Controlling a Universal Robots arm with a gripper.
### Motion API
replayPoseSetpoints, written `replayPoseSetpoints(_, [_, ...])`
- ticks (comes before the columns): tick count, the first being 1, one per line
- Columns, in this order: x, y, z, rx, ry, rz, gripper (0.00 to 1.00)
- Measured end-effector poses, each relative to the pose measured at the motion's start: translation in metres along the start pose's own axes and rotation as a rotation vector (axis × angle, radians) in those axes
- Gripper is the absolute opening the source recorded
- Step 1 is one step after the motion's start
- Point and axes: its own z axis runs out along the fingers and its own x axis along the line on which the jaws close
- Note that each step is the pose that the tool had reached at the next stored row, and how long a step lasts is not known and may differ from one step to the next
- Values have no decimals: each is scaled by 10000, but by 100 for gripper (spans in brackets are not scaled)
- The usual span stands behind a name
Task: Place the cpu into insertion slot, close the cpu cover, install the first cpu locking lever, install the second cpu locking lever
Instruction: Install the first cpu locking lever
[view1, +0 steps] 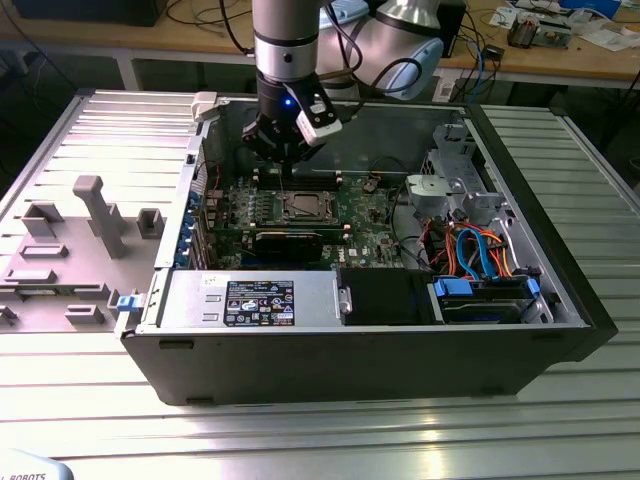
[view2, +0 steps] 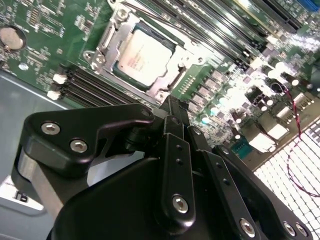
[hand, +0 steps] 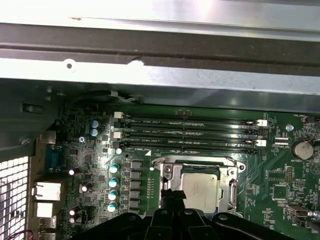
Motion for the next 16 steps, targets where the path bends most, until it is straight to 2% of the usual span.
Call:
replayPoseSetpoints(4, [69, 4, 2, 2, -3, 155, 11])
replayPoseSetpoints(16, [75, 4, 1, 3, -3, 164, 11])
